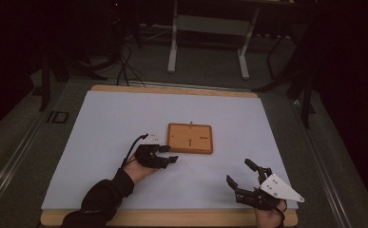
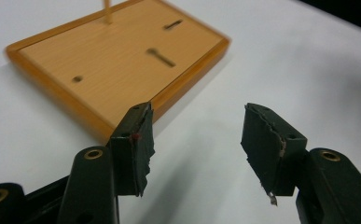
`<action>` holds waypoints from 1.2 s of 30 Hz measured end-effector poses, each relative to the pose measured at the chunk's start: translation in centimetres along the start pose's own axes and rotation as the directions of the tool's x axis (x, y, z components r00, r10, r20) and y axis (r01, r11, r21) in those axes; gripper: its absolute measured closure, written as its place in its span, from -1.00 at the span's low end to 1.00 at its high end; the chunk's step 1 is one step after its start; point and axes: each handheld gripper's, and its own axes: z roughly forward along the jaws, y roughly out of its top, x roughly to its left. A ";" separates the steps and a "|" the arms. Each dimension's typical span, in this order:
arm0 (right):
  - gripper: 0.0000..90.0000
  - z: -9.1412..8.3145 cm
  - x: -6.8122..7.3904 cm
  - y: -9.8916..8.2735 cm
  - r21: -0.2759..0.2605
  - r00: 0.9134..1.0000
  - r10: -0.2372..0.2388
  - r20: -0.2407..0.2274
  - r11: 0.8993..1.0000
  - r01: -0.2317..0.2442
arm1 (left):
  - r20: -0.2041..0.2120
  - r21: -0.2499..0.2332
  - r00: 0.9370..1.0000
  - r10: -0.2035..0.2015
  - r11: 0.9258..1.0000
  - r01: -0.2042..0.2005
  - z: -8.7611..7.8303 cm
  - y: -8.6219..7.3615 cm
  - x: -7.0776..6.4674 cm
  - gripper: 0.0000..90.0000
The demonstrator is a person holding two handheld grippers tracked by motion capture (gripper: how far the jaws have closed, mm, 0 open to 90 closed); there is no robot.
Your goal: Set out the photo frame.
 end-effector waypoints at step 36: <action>-0.71 1.2 0.8 -0.1 0.049 1.000 0.027 -0.014 0.998 -0.026 | -0.064 -0.032 0.992 0.107 0.993 -0.110 4.2 6.0 3.9 0.19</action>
